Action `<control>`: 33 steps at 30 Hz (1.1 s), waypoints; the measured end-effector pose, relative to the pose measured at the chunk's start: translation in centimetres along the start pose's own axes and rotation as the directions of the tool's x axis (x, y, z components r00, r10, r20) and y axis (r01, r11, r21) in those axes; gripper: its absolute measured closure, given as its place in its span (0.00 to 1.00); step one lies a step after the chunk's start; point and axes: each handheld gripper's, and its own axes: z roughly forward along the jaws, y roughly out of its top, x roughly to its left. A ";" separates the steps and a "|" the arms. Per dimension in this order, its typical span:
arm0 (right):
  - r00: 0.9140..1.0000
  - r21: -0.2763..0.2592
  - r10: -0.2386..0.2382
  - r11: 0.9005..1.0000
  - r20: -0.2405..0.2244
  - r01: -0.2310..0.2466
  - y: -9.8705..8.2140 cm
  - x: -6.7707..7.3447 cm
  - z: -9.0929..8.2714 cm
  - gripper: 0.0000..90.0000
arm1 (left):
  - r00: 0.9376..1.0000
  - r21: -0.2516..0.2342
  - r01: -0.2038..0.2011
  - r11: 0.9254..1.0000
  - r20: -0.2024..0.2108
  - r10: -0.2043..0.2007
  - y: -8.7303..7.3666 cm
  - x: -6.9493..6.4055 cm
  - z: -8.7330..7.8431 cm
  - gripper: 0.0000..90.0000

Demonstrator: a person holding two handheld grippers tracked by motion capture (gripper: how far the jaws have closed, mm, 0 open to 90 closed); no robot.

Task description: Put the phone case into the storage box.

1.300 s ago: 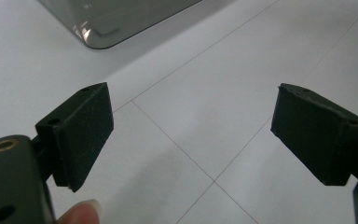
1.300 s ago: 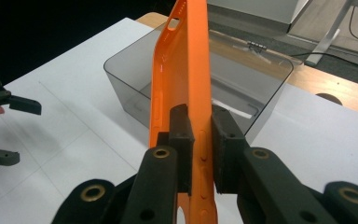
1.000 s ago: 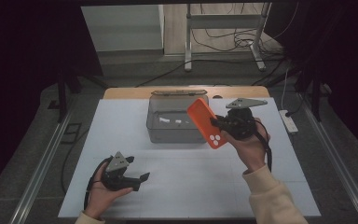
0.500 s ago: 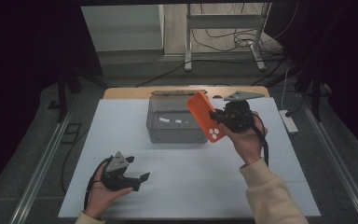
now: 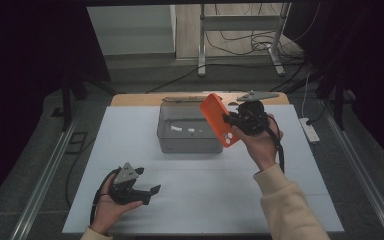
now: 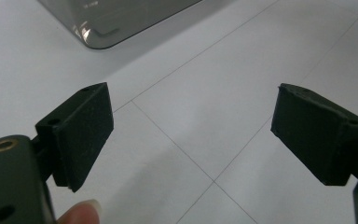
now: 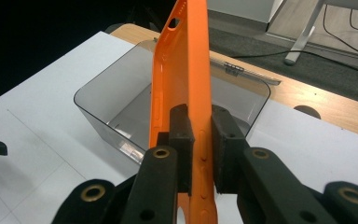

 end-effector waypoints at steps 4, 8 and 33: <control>1.000 0.004 -0.001 1.000 0.006 0.001 0.3 0.2 0.2 0.89 | 1.000 0.001 -0.002 1.000 0.000 0.002 0.0 0.0 0.0 0.14; 1.000 0.007 0.006 1.000 0.019 -0.006 0.5 0.1 0.5 0.89 | 1.000 0.001 -0.002 1.000 0.000 0.002 0.0 0.0 0.0 0.14; 0.997 0.022 0.042 0.999 0.070 -0.044 1.6 -0.3 2.6 0.89 | 1.000 0.002 -0.003 1.000 0.002 0.003 0.0 0.0 0.0 0.14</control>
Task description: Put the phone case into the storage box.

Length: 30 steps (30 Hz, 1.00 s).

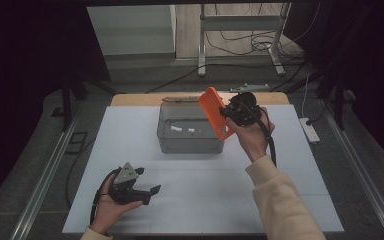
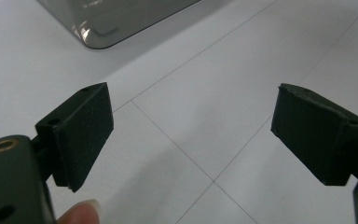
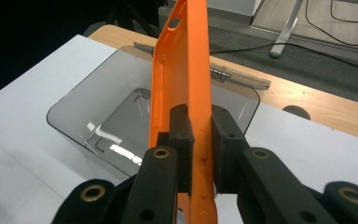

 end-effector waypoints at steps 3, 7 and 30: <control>1.000 0.003 0.001 1.000 0.005 -0.001 0.2 0.0 0.3 0.89 | 1.000 -0.001 0.000 1.000 0.001 0.000 0.0 0.0 0.0 0.14; 1.000 0.007 0.007 1.000 0.016 -0.007 0.3 0.0 0.6 0.89 | 1.000 0.000 -0.001 1.000 0.001 0.001 0.0 0.0 0.0 0.14; 0.994 0.018 0.072 0.997 0.076 -0.074 0.8 -0.9 2.4 0.89 | 1.000 -0.001 0.002 1.000 0.001 -0.002 0.0 0.0 0.0 0.14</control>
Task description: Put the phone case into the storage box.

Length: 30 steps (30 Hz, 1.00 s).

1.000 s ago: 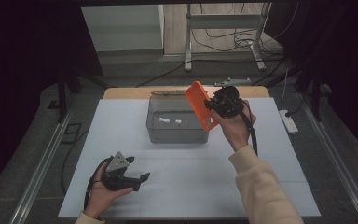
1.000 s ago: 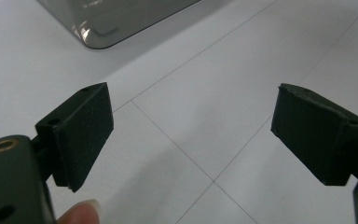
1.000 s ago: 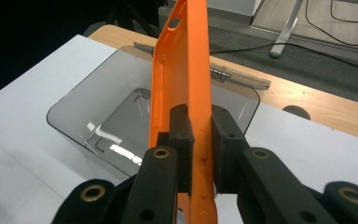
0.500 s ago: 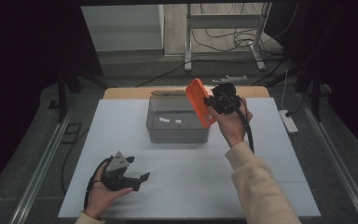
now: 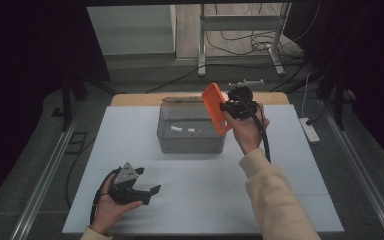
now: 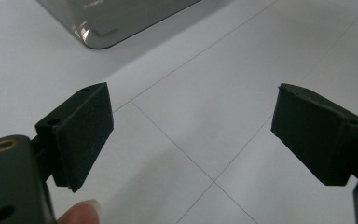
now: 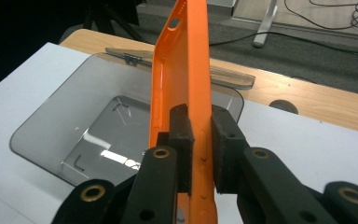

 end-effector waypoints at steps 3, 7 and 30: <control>1.000 0.000 0.011 1.000 0.008 -0.011 0.0 -0.2 0.2 0.89 | 1.000 0.000 0.000 1.000 0.000 0.000 0.0 0.0 0.0 0.14; 1.000 0.006 0.015 1.000 0.024 -0.015 0.1 -0.3 0.5 0.89 | 1.000 0.001 0.000 1.000 0.001 0.000 0.0 0.0 0.0 0.14; 0.996 0.027 0.031 0.999 0.084 -0.033 0.5 0.1 2.0 0.89 | 1.000 0.001 -0.003 1.000 0.003 0.003 0.0 0.1 0.0 0.14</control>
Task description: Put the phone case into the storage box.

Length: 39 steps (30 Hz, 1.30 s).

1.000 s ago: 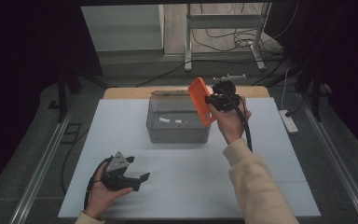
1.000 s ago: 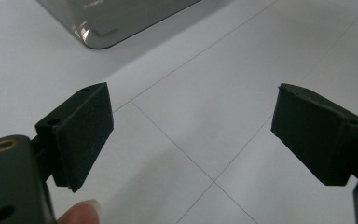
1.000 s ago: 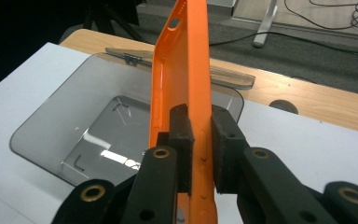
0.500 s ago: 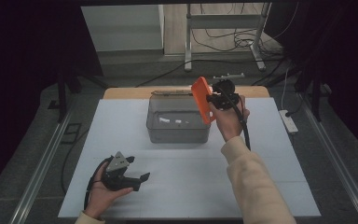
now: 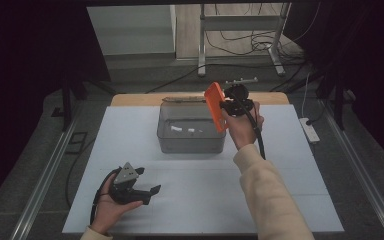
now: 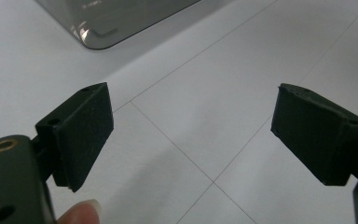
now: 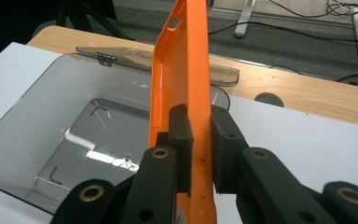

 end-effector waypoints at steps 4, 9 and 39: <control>1.000 0.002 0.009 1.000 0.008 -0.009 0.0 -0.1 0.2 0.89 | 1.000 0.001 0.000 1.000 -0.001 0.000 0.0 0.0 0.0 0.14; 1.000 0.004 0.018 1.000 0.018 -0.018 -0.1 -0.1 0.5 0.89 | 1.000 -0.002 -0.001 1.000 -0.002 0.001 0.0 0.0 0.0 0.14; 0.998 0.062 0.034 0.997 0.050 -0.037 -1.5 -0.3 2.8 0.89 | 1.000 -0.002 -0.003 1.000 0.001 0.003 0.0 -0.1 0.0 0.14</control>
